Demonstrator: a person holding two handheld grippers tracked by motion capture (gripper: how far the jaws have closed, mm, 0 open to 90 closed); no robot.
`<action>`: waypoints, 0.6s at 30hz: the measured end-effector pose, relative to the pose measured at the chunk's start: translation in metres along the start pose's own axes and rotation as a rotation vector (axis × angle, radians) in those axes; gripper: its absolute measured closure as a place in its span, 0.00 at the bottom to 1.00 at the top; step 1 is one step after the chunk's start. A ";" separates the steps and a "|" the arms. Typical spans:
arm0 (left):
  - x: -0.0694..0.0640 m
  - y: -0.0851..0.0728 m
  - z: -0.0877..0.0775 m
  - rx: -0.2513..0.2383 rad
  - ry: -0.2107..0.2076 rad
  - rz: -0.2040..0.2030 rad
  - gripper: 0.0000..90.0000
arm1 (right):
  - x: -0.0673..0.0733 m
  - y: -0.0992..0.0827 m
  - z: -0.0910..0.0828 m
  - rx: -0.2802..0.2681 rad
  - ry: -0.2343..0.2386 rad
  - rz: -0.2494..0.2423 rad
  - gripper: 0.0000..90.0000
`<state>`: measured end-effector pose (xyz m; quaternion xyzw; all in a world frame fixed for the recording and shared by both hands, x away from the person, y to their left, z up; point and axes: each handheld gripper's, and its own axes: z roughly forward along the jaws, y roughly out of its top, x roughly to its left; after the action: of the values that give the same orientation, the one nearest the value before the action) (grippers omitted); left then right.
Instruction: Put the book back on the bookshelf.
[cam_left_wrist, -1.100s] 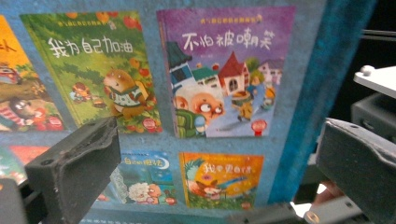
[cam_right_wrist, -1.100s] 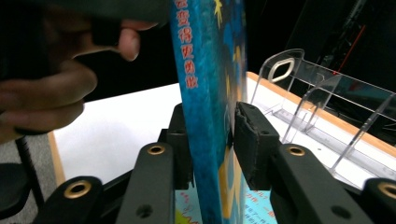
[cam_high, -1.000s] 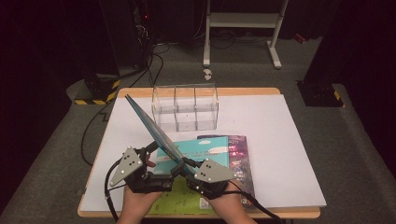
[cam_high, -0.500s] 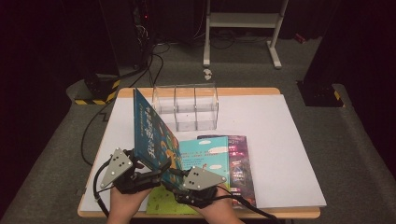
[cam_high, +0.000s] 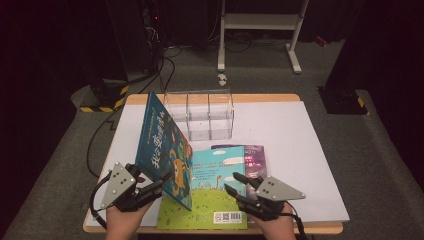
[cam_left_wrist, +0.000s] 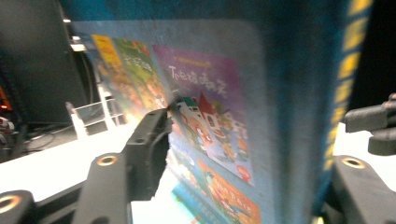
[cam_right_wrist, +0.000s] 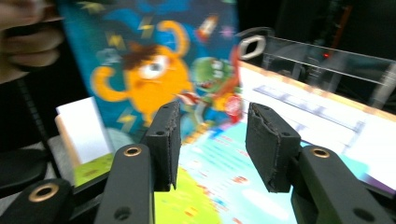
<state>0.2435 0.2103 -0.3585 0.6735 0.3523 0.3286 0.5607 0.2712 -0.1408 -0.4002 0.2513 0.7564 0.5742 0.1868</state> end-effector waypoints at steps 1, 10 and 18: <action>0.001 0.000 -0.001 0.004 0.011 0.009 0.51 | -0.006 -0.002 -0.003 -0.005 -0.011 0.011 0.61; 0.021 0.000 -0.009 -0.003 0.066 -0.027 0.76 | -0.033 -0.022 -0.013 0.011 -0.061 0.060 0.61; 0.042 -0.008 -0.013 -0.064 0.009 -0.107 0.88 | -0.045 -0.030 -0.014 0.024 -0.061 0.102 0.61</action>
<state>0.2540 0.2535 -0.3628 0.6338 0.3796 0.3123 0.5972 0.2943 -0.1848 -0.4252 0.3090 0.7434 0.5660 0.1774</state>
